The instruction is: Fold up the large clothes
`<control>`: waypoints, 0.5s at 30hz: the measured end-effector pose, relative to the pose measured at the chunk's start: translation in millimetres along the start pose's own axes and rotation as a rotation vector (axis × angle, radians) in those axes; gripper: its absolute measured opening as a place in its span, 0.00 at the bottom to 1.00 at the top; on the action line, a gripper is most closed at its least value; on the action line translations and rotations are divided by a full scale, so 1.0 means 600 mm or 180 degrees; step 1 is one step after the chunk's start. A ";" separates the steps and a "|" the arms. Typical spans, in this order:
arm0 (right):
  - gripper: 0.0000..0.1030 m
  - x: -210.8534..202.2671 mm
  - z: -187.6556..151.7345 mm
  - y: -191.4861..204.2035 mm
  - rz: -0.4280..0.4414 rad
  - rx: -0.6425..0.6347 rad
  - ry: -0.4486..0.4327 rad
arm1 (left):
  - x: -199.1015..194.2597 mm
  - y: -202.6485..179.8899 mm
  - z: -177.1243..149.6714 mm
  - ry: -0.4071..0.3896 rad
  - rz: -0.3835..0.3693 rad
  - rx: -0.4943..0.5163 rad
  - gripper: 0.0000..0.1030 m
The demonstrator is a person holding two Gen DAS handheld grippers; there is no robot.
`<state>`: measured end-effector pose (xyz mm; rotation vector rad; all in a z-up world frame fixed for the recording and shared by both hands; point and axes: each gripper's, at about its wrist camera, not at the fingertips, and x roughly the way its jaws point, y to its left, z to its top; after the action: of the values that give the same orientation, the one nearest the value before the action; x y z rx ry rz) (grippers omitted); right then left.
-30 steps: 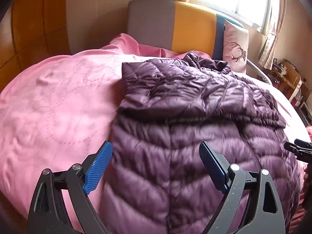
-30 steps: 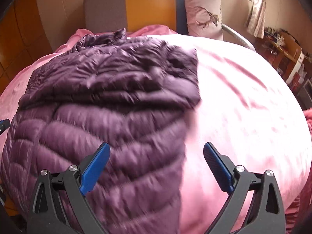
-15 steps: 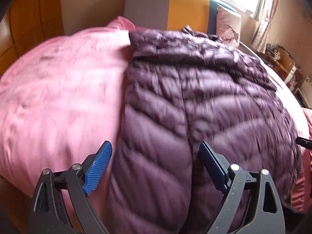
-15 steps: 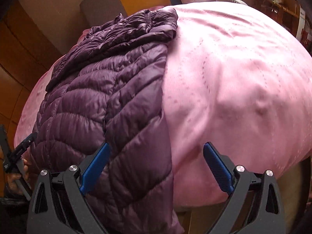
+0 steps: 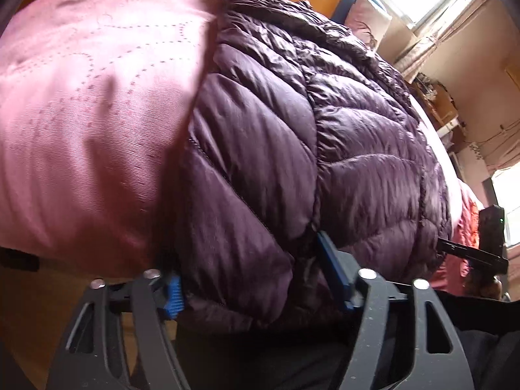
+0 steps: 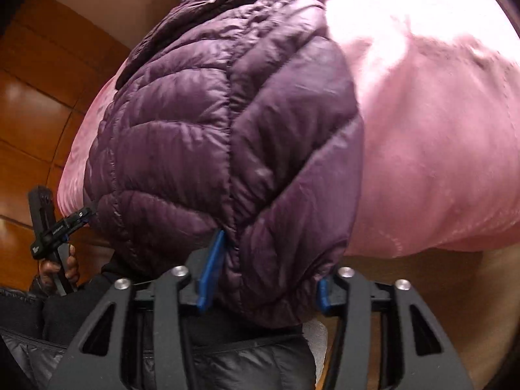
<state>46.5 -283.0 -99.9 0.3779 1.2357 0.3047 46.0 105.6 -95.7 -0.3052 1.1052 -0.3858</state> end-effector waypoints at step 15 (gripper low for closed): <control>0.09 -0.143 0.112 0.090 0.0812 -0.0173 -0.0963 | -0.127 -0.024 0.116 -0.0609 -0.1121 -0.0048 0.09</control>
<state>83.3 -278.8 15.9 0.5161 0.8813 0.4802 77.1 130.2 0.5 -0.5420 0.8662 -0.6468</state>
